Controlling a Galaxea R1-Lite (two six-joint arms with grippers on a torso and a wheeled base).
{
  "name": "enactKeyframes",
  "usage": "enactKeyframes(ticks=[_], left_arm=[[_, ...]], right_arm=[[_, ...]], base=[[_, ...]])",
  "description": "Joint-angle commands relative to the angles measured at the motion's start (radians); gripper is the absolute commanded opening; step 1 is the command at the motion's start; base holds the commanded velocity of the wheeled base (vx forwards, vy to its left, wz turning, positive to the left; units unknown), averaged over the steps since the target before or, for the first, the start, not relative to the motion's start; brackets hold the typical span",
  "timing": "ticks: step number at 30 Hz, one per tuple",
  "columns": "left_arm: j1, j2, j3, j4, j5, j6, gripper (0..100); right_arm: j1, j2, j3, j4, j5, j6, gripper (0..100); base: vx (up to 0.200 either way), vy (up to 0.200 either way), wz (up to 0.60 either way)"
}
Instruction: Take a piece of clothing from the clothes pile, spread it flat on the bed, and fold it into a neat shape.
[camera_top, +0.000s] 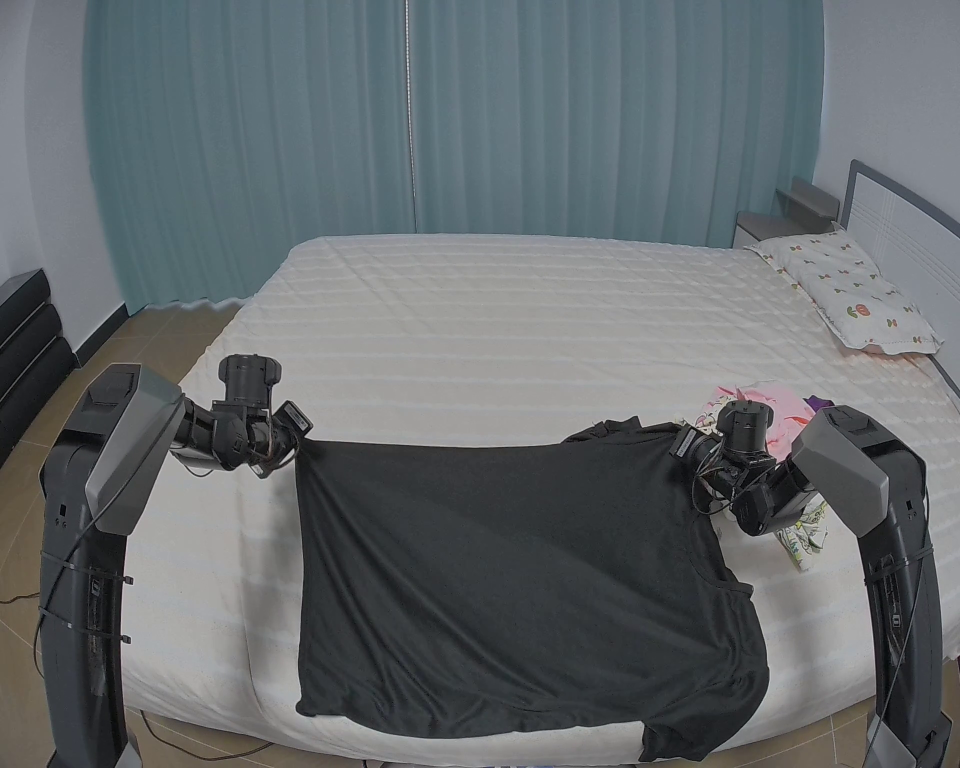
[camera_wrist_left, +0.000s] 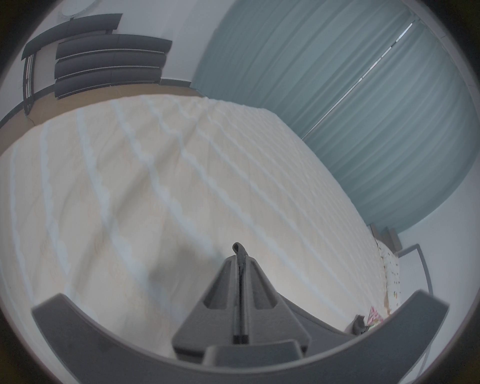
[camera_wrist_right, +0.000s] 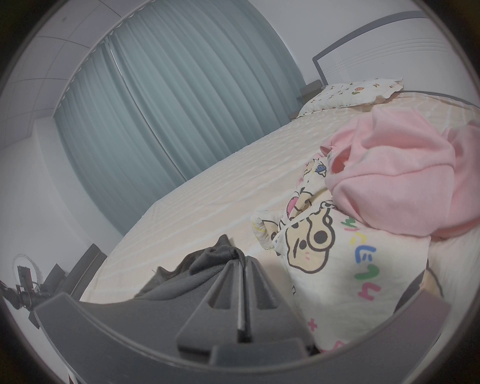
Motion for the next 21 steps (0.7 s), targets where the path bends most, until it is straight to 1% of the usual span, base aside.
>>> enactKeyframes(ticks=[1, 4, 9, 10, 16, 19, 20, 21], left_arm=[[0.028, 0.005, -0.152, 0.104, 0.001, 0.001, 0], [0.026, 0.041, -0.209, 0.154, 0.001, 0.001, 0], [0.026, 0.101, -0.245, 0.159, 0.002, 0.001, 0], [0.025, 0.126, -0.266, 0.16, 0.004, -0.001, 0], [0.018, 0.166, -0.267, 0.147, 0.002, 0.001, 0], [0.012, 0.169, -0.267, 0.147, -0.001, -0.005, 0], [0.011, 0.167, -0.267, 0.148, -0.006, -0.009, 0], [0.011, 0.167, -0.267, 0.148, -0.006, -0.007, 0]], right_arm=[[0.006, 0.003, -0.006, -0.01, -0.005, 0.002, 0], [0.012, 0.015, -0.012, -0.018, -0.005, 0.0, 0], [0.015, 0.041, -0.051, -0.033, -0.013, 0.0, 0], [0.015, 0.052, -0.077, -0.036, -0.024, 0.002, 0], [0.015, 0.105, -0.173, -0.039, -0.07, 0.013, 0], [0.028, 0.116, -0.18, -0.039, -0.074, 0.014, 0], [0.029, 0.116, -0.176, -0.043, -0.074, 0.016, 100], [0.034, 0.118, -0.175, -0.043, -0.073, 0.017, 100]], base=[[0.0, 0.0, 0.0], [0.0, 0.0, 0.0], [0.0, 0.0, 0.0], [0.0, 0.0, 0.0], [0.0, 0.0, 0.0], [0.0, 0.0, 0.0], [0.0, 0.0, 0.0], [0.0, 0.0, 0.0]])
